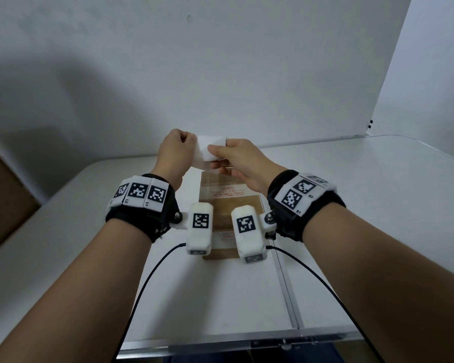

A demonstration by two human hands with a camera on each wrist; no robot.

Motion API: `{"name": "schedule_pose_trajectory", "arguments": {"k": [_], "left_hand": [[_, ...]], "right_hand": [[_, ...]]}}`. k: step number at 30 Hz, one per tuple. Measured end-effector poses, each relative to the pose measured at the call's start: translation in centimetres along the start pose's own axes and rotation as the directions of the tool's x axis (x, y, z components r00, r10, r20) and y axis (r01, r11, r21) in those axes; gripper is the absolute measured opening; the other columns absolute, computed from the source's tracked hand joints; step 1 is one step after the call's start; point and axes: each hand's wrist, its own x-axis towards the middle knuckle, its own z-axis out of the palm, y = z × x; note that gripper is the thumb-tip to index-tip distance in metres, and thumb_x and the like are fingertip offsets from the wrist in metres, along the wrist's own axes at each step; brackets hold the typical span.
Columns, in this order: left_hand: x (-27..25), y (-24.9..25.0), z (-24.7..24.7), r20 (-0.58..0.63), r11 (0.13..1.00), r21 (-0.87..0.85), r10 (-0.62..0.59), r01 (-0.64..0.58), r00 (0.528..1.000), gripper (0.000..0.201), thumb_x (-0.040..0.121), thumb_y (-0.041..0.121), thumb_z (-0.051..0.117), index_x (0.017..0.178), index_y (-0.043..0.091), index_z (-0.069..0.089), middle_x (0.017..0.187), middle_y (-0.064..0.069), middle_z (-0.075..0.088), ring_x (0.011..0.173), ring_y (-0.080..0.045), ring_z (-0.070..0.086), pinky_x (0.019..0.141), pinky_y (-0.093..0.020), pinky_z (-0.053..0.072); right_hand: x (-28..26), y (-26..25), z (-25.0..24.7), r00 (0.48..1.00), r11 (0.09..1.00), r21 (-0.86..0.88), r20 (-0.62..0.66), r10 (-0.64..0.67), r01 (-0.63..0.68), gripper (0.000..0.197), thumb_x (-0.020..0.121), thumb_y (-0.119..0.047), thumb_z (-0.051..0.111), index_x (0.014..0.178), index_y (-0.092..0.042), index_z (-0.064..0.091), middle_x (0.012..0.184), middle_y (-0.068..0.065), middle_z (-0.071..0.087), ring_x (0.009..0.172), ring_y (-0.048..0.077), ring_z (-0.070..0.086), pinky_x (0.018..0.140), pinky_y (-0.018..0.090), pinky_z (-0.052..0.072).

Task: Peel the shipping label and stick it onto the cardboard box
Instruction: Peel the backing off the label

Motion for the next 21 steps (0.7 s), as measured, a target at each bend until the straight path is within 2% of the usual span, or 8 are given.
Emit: {"name": "schedule_pose_trajectory", "arguments": {"k": [4,7,9,11,13,15,18,21], "left_hand": [[0.2,-0.5,-0.1,0.009,0.999,0.042,-0.012,0.011,1.000,0.021,0.095,0.026,0.042,0.102,0.010,0.054,0.092,-0.001,0.054,0.070,-0.012,0.047,0.056,-0.024,0.039],[1.1,-1.0,-0.7,0.015,0.998,0.044,-0.045,0.045,0.999,0.020,0.094,0.026,0.043,0.100,0.010,0.055,0.083,0.000,0.054,0.069,-0.016,0.048,0.055,-0.027,0.039],[1.8,-1.4,-1.4,0.010,0.998,0.022,-0.061,0.061,0.998,0.017,0.094,0.026,0.045,0.096,0.012,0.054,0.083,-0.002,0.055,0.075,-0.021,0.051,0.063,-0.031,0.044],[2.3,-1.8,-2.0,0.030,0.997,0.042,-0.070,0.069,0.997,0.018,0.093,0.027,0.045,0.097,0.012,0.055,0.087,-0.004,0.056,0.078,-0.022,0.052,0.071,-0.037,0.048],[2.5,-2.3,-2.3,0.053,0.995,0.060,-0.077,0.074,0.996,0.019,0.094,0.027,0.045,0.099,0.011,0.055,0.083,-0.002,0.055,0.071,-0.017,0.052,0.068,-0.034,0.048],[2.5,-2.7,-2.1,0.048,0.995,0.062,-0.077,0.074,0.996,0.018,0.094,0.026,0.044,0.095,0.011,0.054,0.078,-0.001,0.054,0.065,-0.015,0.050,0.068,-0.034,0.048],[2.3,-2.9,-1.5,0.006,0.994,0.051,-0.094,0.094,0.996,0.018,0.094,0.024,0.042,0.083,0.014,0.052,0.072,0.000,0.051,0.064,-0.018,0.049,0.074,-0.039,0.049],[2.3,-3.0,-1.1,-0.014,0.992,0.039,-0.116,0.117,0.993,0.018,0.094,0.027,0.041,0.092,0.012,0.052,0.080,-0.002,0.055,0.067,-0.021,0.051,0.079,-0.041,0.051]], "right_hand": [[-0.1,0.1,0.0,0.996,0.998,0.013,0.068,0.054,-0.055,0.022,0.093,-0.009,0.059,0.112,0.000,0.057,0.081,0.009,0.060,0.060,0.011,0.055,0.051,0.017,0.047],[-0.3,0.0,-0.4,0.989,0.996,-0.010,0.120,0.088,-0.088,0.016,0.093,-0.007,0.058,0.108,-0.002,0.057,0.078,0.007,0.058,0.059,0.011,0.053,0.051,0.017,0.047],[-0.5,0.0,-1.0,0.978,0.992,-0.037,0.166,0.129,-0.124,0.003,0.093,-0.006,0.058,0.095,-0.006,0.059,0.074,0.005,0.057,0.058,0.009,0.054,0.052,0.017,0.047],[-0.8,0.2,-1.7,0.972,0.987,-0.048,0.173,0.160,-0.154,0.008,0.092,-0.008,0.059,0.085,-0.010,0.057,0.069,0.002,0.054,0.054,0.008,0.053,0.051,0.016,0.046],[-0.9,0.4,-2.3,0.971,0.983,-0.004,0.151,0.183,-0.184,0.004,0.092,-0.011,0.059,0.089,-0.009,0.057,0.069,0.002,0.054,0.056,0.009,0.053,0.049,0.016,0.045],[-0.9,0.7,-2.7,0.977,0.976,0.089,0.101,0.188,-0.198,0.005,0.092,-0.011,0.058,0.096,-0.008,0.058,0.074,0.003,0.056,0.059,0.010,0.054,0.047,0.016,0.046],[-0.8,0.8,-2.8,0.984,0.960,0.218,0.000,0.180,-0.175,0.003,0.092,-0.007,0.056,0.090,-0.008,0.058,0.081,0.006,0.057,0.061,0.013,0.055,0.045,0.016,0.045],[-0.5,0.7,-3.3,0.981,0.962,0.235,-0.106,0.164,-0.136,0.007,0.091,-0.004,0.054,0.086,-0.007,0.056,0.077,0.008,0.058,0.058,0.014,0.055,0.044,0.017,0.044]]}}
